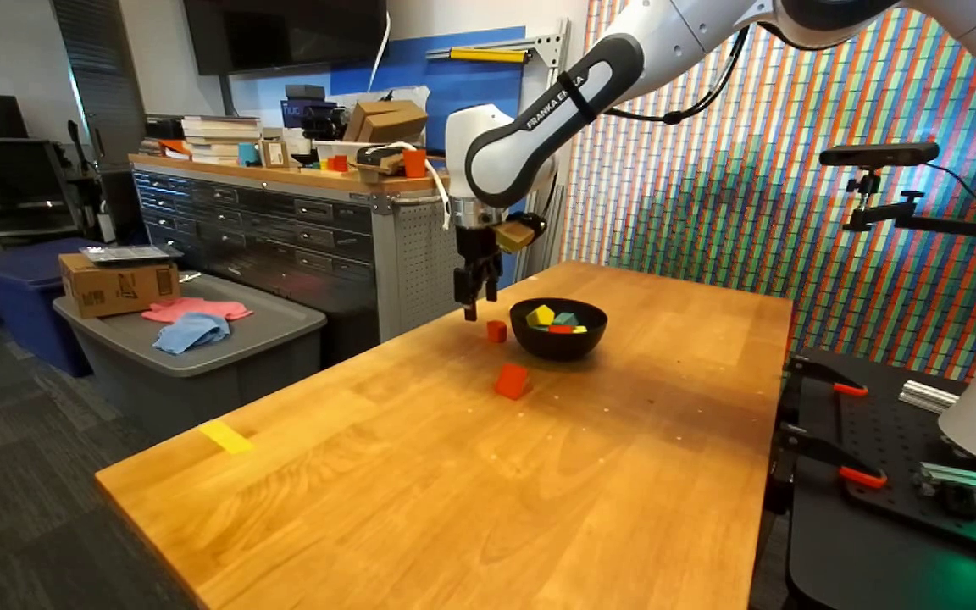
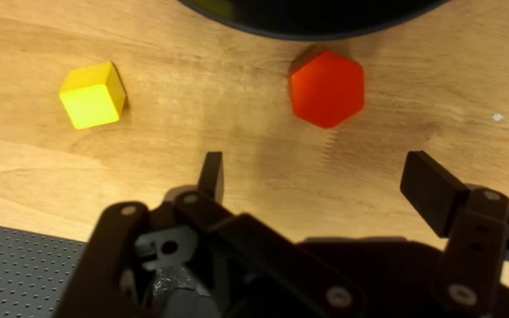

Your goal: Put all the blocks one at a time in the bowl except the right yellow block farthest away from you

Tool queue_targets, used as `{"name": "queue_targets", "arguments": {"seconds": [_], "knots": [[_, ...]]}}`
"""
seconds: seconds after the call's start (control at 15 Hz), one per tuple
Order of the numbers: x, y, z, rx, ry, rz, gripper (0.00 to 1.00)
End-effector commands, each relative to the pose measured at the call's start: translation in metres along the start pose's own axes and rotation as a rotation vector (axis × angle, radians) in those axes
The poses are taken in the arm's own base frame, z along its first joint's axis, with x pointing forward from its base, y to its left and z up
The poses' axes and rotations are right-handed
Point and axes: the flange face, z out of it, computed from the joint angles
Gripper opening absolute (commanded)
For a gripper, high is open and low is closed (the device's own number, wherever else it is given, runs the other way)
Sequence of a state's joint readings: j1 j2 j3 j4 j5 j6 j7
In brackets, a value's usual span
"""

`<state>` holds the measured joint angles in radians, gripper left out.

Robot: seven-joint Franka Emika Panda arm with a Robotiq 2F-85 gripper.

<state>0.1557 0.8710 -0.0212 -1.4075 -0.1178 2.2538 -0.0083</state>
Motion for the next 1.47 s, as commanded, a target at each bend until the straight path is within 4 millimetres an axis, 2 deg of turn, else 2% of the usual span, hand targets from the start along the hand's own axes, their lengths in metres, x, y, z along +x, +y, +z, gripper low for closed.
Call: {"name": "queue_targets", "arguments": {"seconds": [0.0,0.33,0.87,0.93,1.07,1.4], "knots": [[0.0,0.018,0.0,-0.022,-0.022,0.033,1.0],[-0.012,0.027,0.009,0.033,-0.077,0.021,1.0],[-0.015,0.007,0.025,0.073,-0.109,-0.02,1.0],[-0.016,0.005,0.028,0.076,-0.114,-0.024,0.78],[-0.016,0.004,0.03,0.076,-0.118,-0.026,0.66],[-0.016,0.003,0.024,0.068,-0.105,-0.027,0.25]]}}
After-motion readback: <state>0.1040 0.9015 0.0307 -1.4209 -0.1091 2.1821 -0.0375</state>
